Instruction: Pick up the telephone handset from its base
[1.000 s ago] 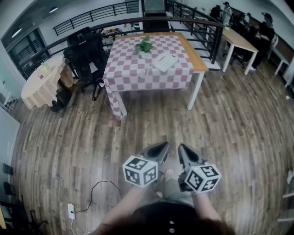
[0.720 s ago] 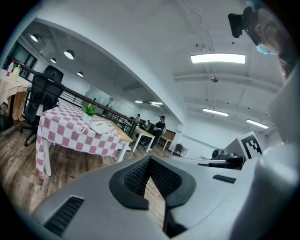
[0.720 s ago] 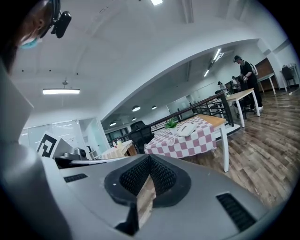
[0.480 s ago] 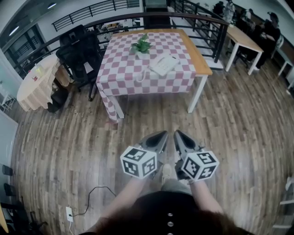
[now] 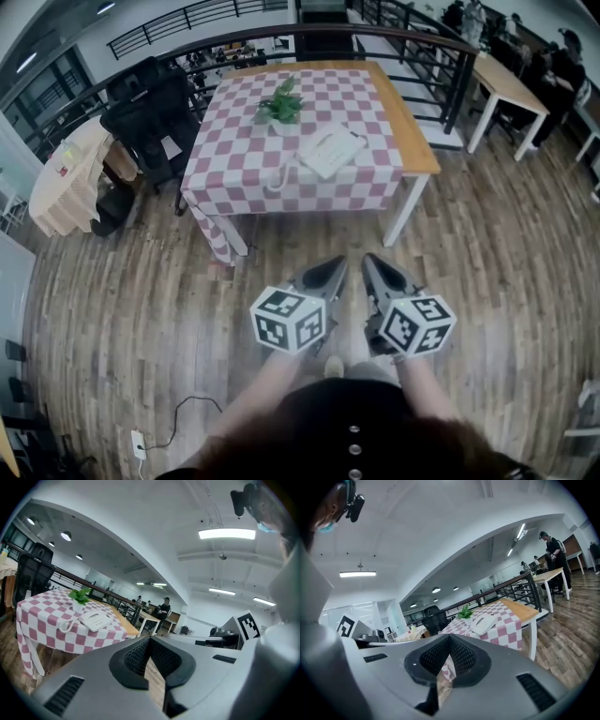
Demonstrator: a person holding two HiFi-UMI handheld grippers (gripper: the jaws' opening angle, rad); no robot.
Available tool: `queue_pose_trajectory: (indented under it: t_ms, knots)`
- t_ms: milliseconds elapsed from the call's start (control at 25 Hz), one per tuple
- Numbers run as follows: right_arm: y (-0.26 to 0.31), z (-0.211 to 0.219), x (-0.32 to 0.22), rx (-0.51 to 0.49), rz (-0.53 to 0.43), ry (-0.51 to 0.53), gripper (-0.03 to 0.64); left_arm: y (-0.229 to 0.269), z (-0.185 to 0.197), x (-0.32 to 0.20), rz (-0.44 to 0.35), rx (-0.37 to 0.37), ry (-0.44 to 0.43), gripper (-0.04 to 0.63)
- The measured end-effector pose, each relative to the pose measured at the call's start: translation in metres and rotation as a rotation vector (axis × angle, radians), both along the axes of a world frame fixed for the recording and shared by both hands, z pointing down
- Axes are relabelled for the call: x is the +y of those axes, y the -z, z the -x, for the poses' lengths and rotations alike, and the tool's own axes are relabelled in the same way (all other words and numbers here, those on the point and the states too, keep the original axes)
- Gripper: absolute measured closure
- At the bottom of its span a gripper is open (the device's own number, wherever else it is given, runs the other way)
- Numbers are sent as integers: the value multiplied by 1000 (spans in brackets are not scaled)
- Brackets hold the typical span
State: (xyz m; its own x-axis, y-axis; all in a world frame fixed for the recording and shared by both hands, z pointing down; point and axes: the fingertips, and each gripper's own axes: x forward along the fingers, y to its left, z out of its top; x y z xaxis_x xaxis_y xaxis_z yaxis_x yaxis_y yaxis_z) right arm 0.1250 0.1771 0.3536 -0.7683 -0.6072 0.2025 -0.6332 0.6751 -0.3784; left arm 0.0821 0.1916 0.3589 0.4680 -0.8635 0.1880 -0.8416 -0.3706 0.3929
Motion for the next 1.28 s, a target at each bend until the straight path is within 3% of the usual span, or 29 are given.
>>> queue_pose_trajectory:
  t_ms: [640, 920, 1280]
  knots:
    - [-29, 13, -75, -9, 85, 31, 606, -25, 16, -82, 75, 12, 21, 589]
    - [-36, 22, -124, -6, 94, -13, 606, -30, 30, -135, 82, 15, -10, 589]
    - [-36, 63, -207, -9, 92, -35, 606, -31, 74, -217, 94, -14, -17, 589]
